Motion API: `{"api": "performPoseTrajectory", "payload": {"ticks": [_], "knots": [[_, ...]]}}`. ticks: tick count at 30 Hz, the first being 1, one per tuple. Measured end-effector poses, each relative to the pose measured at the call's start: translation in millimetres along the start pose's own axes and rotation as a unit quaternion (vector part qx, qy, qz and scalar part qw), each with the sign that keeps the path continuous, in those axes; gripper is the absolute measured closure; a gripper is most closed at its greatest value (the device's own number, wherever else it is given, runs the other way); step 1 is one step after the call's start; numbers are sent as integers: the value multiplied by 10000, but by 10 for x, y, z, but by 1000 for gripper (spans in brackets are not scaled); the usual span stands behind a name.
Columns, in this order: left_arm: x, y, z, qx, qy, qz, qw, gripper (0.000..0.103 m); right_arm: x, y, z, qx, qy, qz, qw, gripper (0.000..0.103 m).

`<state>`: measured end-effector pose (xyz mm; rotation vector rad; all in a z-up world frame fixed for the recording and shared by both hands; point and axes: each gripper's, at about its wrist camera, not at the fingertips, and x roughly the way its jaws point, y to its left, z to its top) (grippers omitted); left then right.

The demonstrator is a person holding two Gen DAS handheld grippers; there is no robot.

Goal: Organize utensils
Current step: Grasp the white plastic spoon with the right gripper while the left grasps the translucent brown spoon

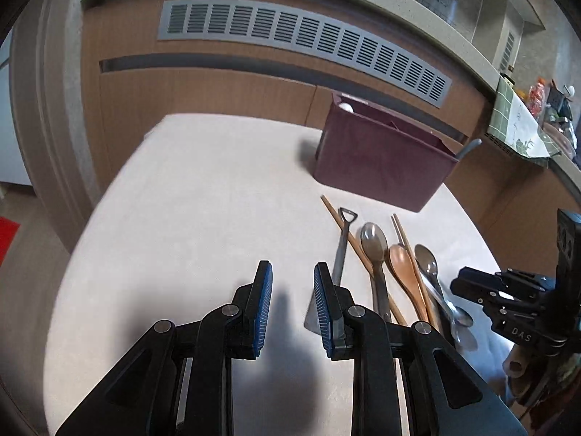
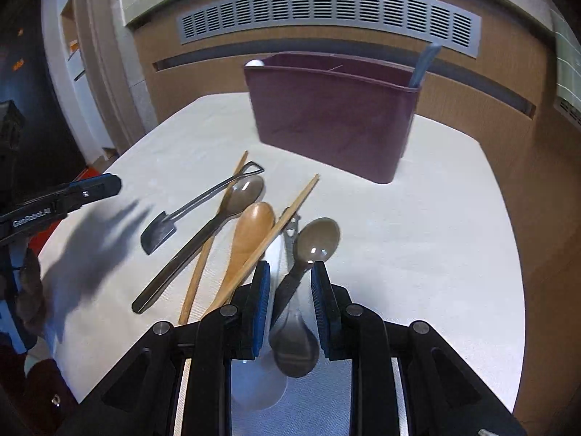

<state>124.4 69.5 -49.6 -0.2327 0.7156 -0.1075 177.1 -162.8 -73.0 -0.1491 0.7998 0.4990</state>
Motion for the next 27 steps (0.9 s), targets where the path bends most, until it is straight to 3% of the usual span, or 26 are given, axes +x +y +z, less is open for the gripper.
{"api": "performPoseTrajectory", "payload": {"ticks": [6,16,22,27], "knots": [[39,-114,-1,83,39,-136,9999,78,202,58,-4,-154,344,147,9992,83],[260,-297,0,342,309,-290,9985,78,275,232,16,-738,199,-113,9970,85],[344,-528,-21,842,466,-214,9951,78,251,193,3,-618,196,293,9975,91],[351,-574,10,751,476,-407,9952,78,348,154,33,-526,315,457,9971,86]]}}
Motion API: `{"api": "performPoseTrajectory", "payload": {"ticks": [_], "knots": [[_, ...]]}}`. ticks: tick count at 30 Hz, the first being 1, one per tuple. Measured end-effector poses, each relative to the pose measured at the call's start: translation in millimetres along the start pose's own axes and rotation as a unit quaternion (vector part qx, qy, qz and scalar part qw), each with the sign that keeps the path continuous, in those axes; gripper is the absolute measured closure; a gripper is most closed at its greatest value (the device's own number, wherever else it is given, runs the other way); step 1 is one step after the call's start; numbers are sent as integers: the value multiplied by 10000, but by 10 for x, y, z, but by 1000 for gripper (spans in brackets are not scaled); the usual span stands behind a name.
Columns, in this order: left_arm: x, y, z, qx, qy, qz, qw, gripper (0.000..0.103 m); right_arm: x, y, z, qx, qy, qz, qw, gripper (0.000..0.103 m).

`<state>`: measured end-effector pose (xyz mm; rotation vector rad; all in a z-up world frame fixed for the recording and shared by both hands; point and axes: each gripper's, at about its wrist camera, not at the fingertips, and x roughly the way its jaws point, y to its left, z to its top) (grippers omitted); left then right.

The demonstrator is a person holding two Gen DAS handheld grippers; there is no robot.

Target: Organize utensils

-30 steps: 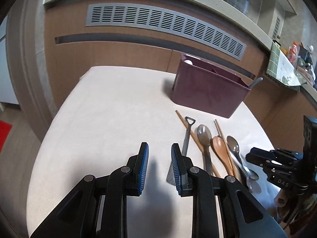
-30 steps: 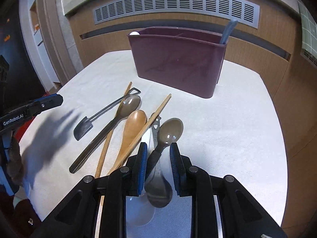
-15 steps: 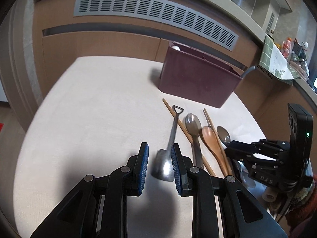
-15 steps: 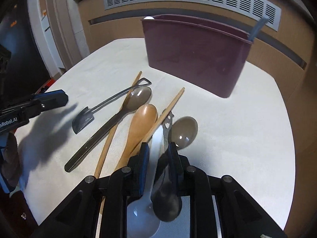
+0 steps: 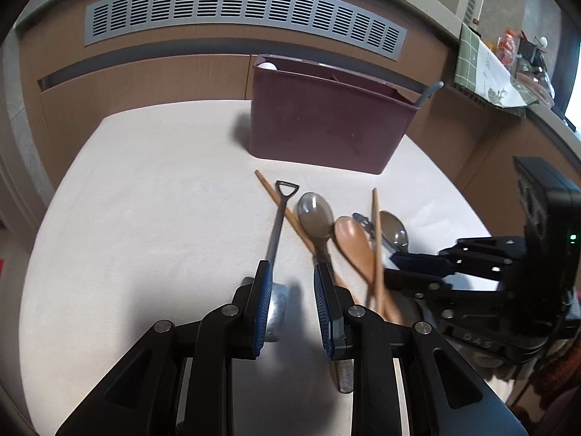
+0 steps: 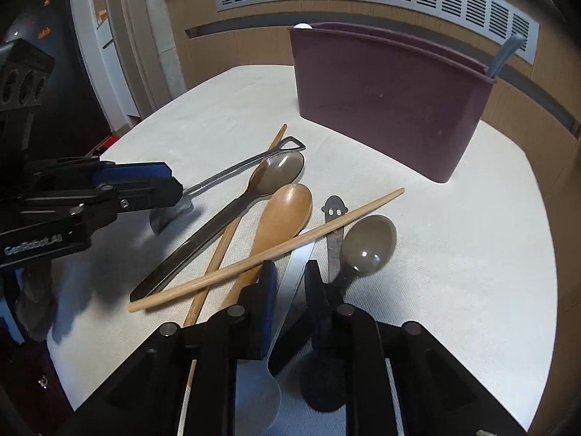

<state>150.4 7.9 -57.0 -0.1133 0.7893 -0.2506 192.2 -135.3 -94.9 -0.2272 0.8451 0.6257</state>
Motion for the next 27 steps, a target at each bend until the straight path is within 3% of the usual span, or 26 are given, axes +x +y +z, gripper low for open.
{"api": "performPoseTrajectory", "payload": {"ticks": [5,12,19,27], "knots": [[-7,-32,5,32,39,-64,10000,78,-12,-33,11,-8,-27,-80,10000,94],[93,-106,96,36,102,-186,9998,78,-325,-471,-184,741,-226,-483,9958,94],[354,-310,177,425,340,372,9978,78,-442,-587,-329,1002,-315,-528,9931,94],[509,-330,206,604,504,618,9950,78,-480,-605,-321,1039,-489,-453,9924,94]]}}
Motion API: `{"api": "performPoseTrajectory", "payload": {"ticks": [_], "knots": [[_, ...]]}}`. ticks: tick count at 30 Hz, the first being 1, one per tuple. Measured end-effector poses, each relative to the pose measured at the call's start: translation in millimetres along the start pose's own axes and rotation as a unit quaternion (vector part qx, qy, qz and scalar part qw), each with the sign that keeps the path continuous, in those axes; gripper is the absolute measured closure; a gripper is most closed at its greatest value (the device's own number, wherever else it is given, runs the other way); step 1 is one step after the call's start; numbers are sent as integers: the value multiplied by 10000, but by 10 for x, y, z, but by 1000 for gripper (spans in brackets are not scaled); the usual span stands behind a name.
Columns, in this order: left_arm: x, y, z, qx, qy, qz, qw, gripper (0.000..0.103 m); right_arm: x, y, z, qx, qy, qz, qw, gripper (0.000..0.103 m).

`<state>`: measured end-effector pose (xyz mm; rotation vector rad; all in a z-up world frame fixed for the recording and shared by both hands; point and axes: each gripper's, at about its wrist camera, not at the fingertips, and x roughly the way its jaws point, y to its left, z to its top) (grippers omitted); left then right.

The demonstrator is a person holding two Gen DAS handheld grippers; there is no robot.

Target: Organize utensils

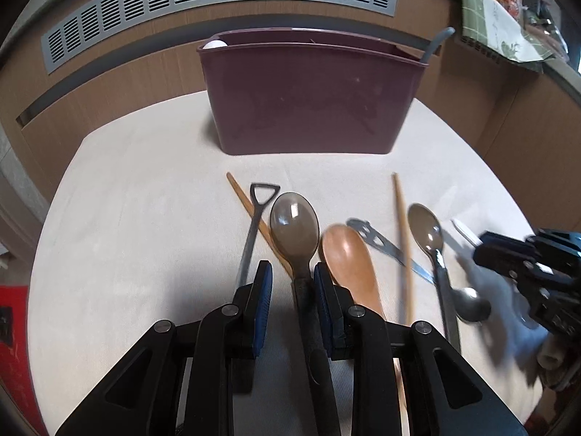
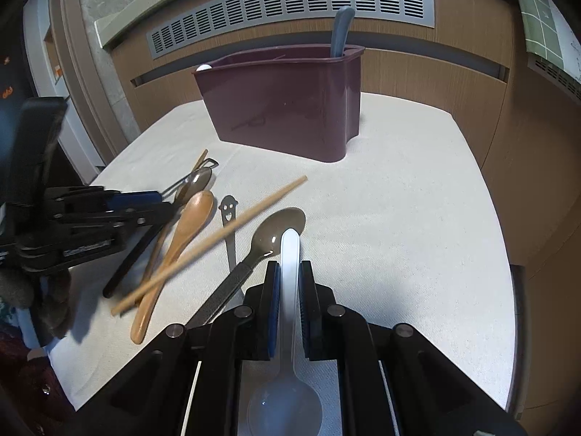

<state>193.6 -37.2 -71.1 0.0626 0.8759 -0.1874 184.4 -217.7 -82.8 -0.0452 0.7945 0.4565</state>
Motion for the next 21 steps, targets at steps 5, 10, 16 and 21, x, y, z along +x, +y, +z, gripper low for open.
{"api": "performPoseTrajectory", "payload": {"ticks": [5,10,16,21], "knots": [[179,-67,144,192,92,-41,9998,78,-7,-28,-37,51,-6,-10,10000,94],[276,-95,333,276,43,-197,9994,78,22,-60,-43,141,40,-26,9999,94],[216,-148,457,392,-121,-465,9981,78,22,-90,-48,215,29,-70,9997,94],[83,-113,403,515,-266,-502,9971,78,34,-156,-62,350,34,-15,9994,94]]}}
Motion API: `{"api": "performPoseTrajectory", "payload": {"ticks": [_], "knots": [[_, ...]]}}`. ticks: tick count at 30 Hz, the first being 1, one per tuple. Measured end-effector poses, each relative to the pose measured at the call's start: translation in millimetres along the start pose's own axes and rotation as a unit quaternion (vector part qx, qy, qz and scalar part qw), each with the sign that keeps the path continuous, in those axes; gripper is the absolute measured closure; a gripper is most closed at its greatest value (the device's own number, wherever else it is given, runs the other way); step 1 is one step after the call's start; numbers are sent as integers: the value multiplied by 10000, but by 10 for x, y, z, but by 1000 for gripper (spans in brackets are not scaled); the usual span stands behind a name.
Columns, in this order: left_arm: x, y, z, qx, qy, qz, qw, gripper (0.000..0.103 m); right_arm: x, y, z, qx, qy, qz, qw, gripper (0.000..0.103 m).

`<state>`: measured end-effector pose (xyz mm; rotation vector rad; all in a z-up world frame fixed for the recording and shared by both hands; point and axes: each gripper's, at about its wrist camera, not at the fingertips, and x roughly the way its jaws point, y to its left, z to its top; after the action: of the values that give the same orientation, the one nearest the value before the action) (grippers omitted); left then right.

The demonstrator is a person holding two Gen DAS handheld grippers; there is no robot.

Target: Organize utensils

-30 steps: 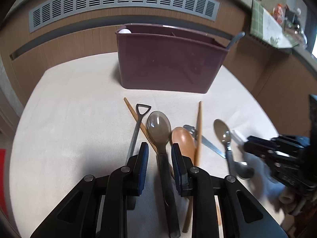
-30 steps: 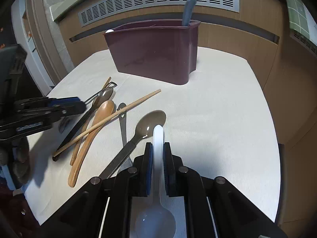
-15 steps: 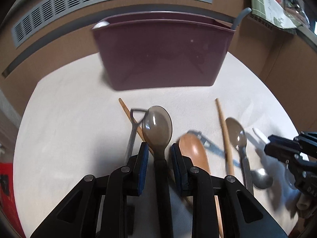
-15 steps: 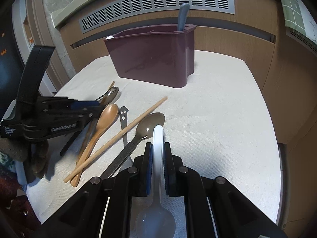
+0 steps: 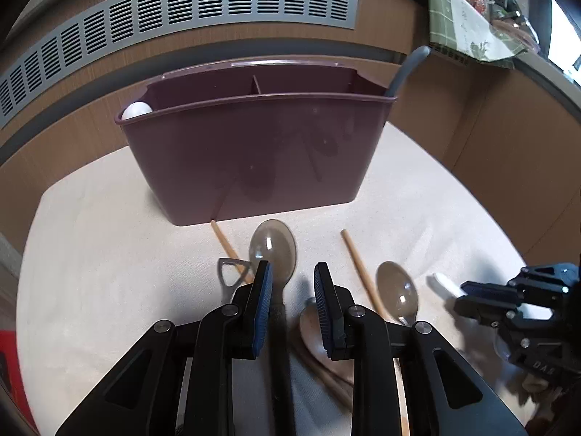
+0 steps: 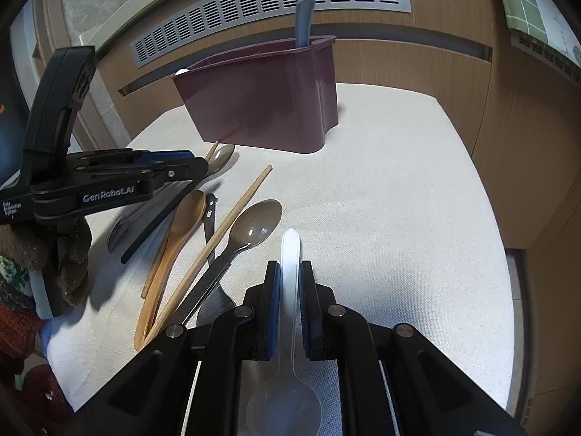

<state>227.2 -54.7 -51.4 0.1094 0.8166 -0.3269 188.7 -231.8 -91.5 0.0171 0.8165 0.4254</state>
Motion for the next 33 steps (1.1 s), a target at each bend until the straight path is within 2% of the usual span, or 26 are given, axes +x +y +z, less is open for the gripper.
{"api": "performPoseTrajectory", "payload": {"ticks": [2,5,8,11,19,21,24,26,29,33], "knots": [[52,53,17,-41,86,153,9998,78,2,-4,-2,1,-4,-11,10000,94],[165,155,48,-178,324,131,9992,78,-6,-4,-12,-3,-25,-5,10000,94],[248,132,88,-162,413,-54,9990,78,7,-15,-19,17,3,8,10000,94],[316,59,99,-250,656,-659,9953,77,9,-11,-19,19,14,21,10000,94],[274,124,35,-268,616,-852,9941,77,-7,-30,-23,36,-23,61,10000,94],[280,229,19,-564,702,-1024,9907,77,-12,-34,-26,40,-33,67,10000,94],[319,428,63,-1132,949,-1423,9787,77,-21,-37,-25,45,-51,73,9999,94],[328,491,64,-1214,1031,-1543,9751,77,-21,-33,-23,44,-64,81,9999,94],[324,412,102,-1025,1038,-1423,9790,77,-27,-35,-27,42,-72,104,9999,94],[335,136,164,-450,1032,-954,9891,77,-35,-34,-31,33,-74,117,9999,94]]}}
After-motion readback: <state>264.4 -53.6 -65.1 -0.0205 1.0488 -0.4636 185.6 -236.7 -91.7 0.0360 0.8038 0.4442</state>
